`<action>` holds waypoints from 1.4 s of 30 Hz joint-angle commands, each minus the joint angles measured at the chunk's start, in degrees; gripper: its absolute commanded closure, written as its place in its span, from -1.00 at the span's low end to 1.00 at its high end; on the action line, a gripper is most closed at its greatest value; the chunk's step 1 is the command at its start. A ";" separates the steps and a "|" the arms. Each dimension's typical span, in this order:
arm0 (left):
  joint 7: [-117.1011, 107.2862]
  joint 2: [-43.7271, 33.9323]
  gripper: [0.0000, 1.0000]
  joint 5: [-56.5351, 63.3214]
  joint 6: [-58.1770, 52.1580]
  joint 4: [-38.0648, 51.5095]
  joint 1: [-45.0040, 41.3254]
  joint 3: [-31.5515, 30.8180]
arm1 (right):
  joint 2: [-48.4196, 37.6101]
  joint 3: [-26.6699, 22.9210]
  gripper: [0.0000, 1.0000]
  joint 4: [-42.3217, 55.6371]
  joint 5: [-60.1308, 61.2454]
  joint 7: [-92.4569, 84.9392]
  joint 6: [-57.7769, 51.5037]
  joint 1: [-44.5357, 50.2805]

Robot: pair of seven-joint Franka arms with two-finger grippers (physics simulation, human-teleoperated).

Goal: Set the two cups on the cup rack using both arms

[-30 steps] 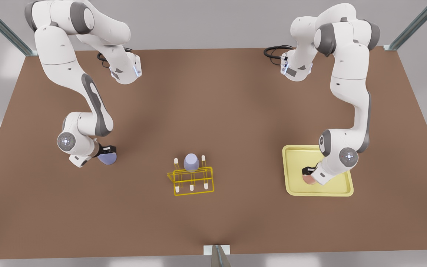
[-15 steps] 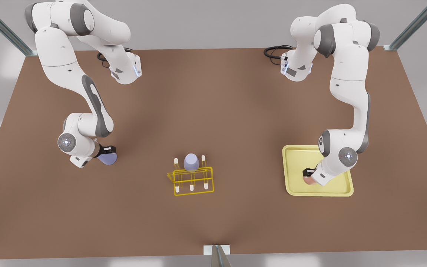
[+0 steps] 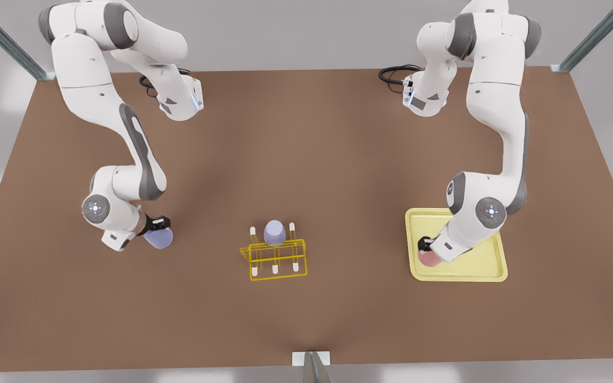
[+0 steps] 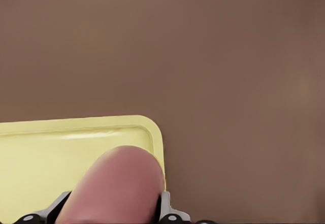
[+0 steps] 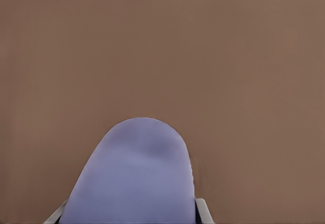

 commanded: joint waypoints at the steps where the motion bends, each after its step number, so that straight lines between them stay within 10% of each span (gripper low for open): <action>1: -23.58 0.39 -0.61 -0.47 -14.36 4.27 -0.50 -3.22 | 0.11 1.66 -0.68 2.96 0.06 -2.60 -3.85 0.10; 12: -43.11 22.18 -0.64 -3.37 -12.87 40.49 -6.48 -13.78 | 7.49 9.40 -0.68 22.03 0.59 -3.48 -4.21 6.78; 42: -47.33 28.42 -1.00 -10.84 3.66 42.34 -14.56 -13.16 | 19.62 15.55 -0.68 38.30 0.50 -3.57 -4.03 9.15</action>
